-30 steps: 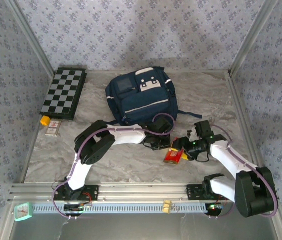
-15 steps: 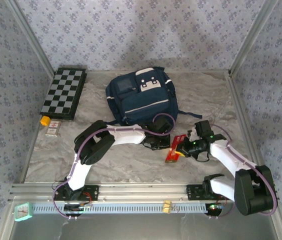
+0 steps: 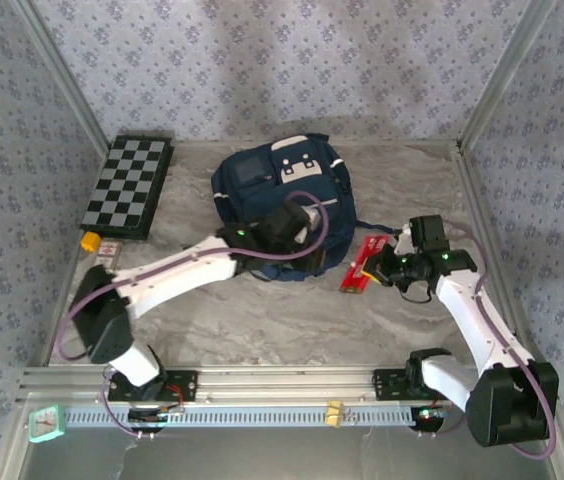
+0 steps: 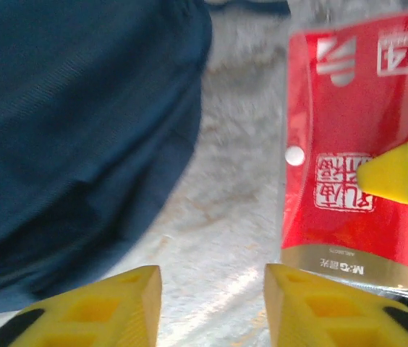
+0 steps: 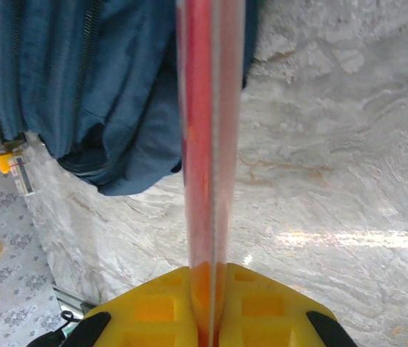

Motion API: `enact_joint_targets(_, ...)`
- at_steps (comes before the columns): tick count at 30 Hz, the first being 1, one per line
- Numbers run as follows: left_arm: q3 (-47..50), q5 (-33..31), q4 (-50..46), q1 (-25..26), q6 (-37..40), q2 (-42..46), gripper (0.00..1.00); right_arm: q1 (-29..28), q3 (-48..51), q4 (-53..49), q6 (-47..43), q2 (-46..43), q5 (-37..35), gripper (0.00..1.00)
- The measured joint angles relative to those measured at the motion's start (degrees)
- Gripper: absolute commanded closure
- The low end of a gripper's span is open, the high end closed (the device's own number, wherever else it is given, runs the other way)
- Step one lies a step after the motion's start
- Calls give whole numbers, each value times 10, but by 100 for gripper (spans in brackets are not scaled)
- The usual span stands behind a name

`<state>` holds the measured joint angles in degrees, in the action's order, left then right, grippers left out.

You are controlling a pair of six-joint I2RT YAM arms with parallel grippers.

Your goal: Pack the student bag

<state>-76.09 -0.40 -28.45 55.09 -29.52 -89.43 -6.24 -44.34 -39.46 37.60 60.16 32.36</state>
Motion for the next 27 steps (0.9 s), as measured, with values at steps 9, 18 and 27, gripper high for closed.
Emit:
enact_joint_targets(9, 4, -66, -39, -110, 195, 0, 28, 3, -54, -2, 0, 28, 5, 99)
enact_joint_targets(18, 4, -97, -26, -104, 321, -37, 14, 4, -56, 4, 0, 43, 11, 100)
enact_joint_targets(27, -23, -117, -22, -105, 379, -107, 12, 7, -57, 11, 1, 52, 13, 100)
